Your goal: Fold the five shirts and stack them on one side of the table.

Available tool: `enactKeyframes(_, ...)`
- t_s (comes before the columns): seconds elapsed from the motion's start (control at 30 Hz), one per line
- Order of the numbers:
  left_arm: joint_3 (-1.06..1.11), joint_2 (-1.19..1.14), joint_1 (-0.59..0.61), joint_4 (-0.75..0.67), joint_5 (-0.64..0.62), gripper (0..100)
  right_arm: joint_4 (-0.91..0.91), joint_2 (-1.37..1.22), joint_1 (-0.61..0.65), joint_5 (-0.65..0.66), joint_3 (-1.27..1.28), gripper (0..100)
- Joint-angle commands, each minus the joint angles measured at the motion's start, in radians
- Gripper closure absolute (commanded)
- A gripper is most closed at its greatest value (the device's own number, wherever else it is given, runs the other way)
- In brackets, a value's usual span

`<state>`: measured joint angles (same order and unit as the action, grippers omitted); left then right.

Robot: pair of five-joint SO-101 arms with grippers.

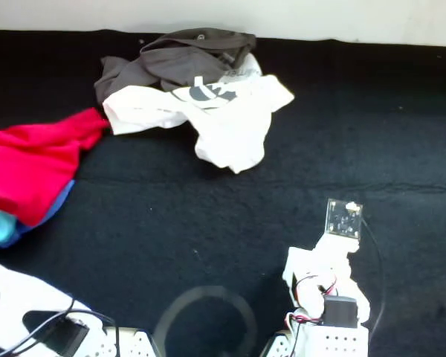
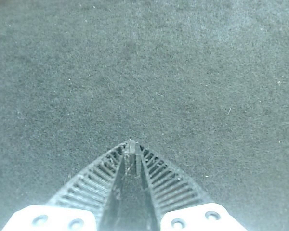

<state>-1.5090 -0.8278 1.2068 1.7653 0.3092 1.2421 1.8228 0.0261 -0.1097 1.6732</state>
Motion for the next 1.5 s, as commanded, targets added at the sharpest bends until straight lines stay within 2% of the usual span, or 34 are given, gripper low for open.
enactKeyframes(0.0,0.054,0.059,0.018,0.002,0.008,99,0.005,0.008,0.002,-0.005,0.125,99.2)
enactKeyframes(0.1,0.163,0.047,-0.002,0.000,0.008,95,0.005,0.008,0.002,-0.005,0.125,99.2)
enactKeyframes(0.3,0.283,0.048,0.016,0.002,0.003,73,0.005,0.008,0.002,-0.006,0.125,99.2)
enactKeyframes(0.43,0.283,0.097,0.018,0.002,0.002,73,0.005,0.008,0.004,-0.003,0.125,99.2)
enactKeyframes(0.57,0.288,0.225,-0.044,0.002,0.000,72,0.005,0.008,0.004,0.000,0.125,98.9)
enactKeyframes(0.63,0.289,0.292,-0.094,0.002,-0.015,72,0.005,0.008,0.004,0.032,0.125,98.9)
enactKeyframes(0.7,0.289,0.355,-0.156,0.002,-0.034,72,-0.007,0.008,0.004,0.118,0.127,98.9)
enactKeyframes(0.87,0.291,0.458,-0.335,0.002,-0.034,72,-0.128,0.008,0.004,0.422,0.127,98.9)
enactKeyframes(0.97,0.291,0.473,-0.446,0.002,-0.034,72,-0.154,0.008,0.004,0.649,0.127,98.9)
enactKeyframes(1.03,0.291,0.470,-0.515,0.002,-0.035,72,-0.145,0.007,-0.001,0.732,0.127,98.9)
enactKeyframes(1.17,0.369,0.469,-0.677,-0.003,-0.137,72,-0.142,0.007,-0.027,0.744,0.122,97.8)
enactKeyframes(1.27,0.496,0.467,-0.805,-0.051,-0.244,72,-0.142,0.007,-0.125,0.689,0.090,85.9)
enactKeyframes(1.37,0.651,0.467,-0.906,-0.173,-0.311,68,-0.148,0.008,-0.239,0.632,0.025,71.1)
enactKeyframes(1.47,0.806,0.467,-1.010,-0.292,-0.407,65,-0.148,0.004,-0.306,0.631,-0.074,69.4)
